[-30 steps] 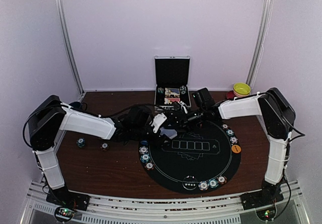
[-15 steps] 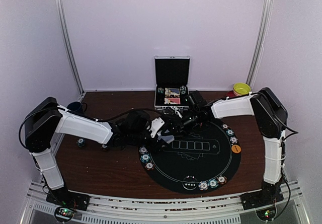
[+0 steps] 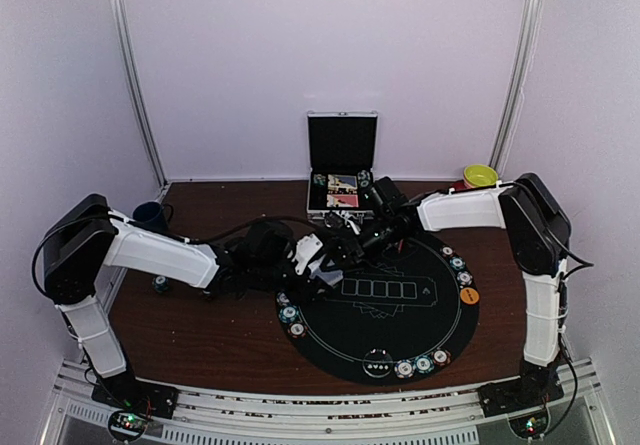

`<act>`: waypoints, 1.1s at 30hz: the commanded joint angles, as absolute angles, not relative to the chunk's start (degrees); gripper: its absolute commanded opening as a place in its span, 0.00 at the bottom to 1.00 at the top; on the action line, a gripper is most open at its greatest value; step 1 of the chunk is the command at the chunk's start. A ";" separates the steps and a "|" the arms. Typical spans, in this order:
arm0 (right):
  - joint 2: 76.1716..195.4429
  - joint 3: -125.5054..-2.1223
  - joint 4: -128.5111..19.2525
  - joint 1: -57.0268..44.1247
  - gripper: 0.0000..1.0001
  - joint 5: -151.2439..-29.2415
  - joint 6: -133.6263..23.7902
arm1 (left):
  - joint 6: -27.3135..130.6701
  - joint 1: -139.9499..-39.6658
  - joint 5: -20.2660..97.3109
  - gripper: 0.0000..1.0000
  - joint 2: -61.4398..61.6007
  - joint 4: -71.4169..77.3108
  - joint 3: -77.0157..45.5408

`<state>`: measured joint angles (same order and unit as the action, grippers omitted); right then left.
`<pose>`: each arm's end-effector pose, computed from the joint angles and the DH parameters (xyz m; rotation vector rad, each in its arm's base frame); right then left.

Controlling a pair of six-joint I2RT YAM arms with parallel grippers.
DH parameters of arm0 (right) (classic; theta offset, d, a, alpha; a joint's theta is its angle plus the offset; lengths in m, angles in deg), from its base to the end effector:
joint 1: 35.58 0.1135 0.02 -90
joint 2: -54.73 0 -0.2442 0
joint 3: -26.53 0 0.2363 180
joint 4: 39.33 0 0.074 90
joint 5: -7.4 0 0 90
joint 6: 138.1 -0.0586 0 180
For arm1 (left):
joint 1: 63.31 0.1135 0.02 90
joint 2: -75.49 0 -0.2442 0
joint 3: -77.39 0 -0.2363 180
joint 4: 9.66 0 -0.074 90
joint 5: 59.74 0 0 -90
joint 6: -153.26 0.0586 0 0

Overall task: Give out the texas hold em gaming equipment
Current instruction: Pick up the poker card from the face-down deck piles.

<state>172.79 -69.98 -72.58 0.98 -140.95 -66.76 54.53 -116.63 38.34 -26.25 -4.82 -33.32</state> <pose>0.3037 0.2873 0.1566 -0.8541 2.4815 1.6583 0.2169 -0.3050 0.1458 0.9547 2.1146 -0.7324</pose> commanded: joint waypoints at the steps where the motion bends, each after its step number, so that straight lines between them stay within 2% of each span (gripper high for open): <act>1: 174.49 -71.91 -75.30 0.90 0.40 -136.27 -64.04 | 54.54 -116.84 40.39 0.53 -23.54 -9.45 -34.01; 14: 173.98 -72.64 -76.56 -0.77 0.40 -134.66 -62.96 | 54.76 -116.90 39.93 0.53 -21.07 -9.71 -35.16; 25: 172.17 -74.74 -79.74 -1.16 0.30 -139.07 -61.16 | 54.92 -116.86 39.57 0.53 -21.69 -9.28 -34.84; 33: 172.46 -75.92 -81.87 -1.65 0.34 -140.77 -60.10 | 54.96 -116.83 39.53 0.53 -22.24 -8.62 -34.36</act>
